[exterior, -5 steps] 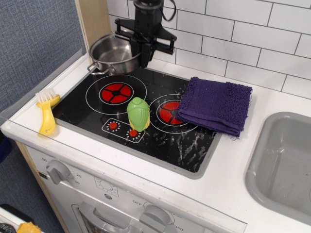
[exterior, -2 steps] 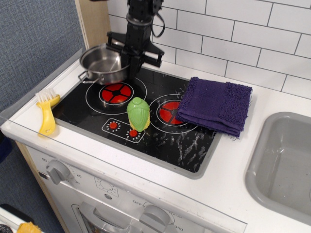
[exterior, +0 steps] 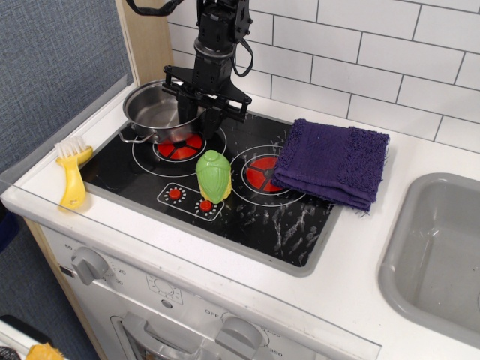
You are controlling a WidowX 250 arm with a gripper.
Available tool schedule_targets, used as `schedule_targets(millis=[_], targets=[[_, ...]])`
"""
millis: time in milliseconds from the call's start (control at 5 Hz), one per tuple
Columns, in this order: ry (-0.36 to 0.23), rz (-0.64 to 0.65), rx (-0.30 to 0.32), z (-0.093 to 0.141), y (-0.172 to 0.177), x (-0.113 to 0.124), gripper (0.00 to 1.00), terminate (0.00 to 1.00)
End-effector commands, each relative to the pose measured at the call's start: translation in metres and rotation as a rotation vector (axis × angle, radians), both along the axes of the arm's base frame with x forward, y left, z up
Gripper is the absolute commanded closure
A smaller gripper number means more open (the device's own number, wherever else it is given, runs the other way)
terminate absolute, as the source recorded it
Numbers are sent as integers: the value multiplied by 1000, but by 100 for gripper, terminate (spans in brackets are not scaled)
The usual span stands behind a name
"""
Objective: Put the pot on the upper left hand side of the stove.
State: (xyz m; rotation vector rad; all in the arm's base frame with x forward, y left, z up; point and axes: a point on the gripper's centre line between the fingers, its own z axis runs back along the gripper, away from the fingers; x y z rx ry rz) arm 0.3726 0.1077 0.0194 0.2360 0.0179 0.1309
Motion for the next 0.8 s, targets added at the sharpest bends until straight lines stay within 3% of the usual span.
schedule_targets(millis=[0,200,400,600], targets=[[-172,-12,-39,71,11,-18,0,0],[-221,-52,-85,90,11,-27,0,0],[-197,-101,-92,91,7,-38,0,0],[-146,-185,-56,82,8,-48,0,0]])
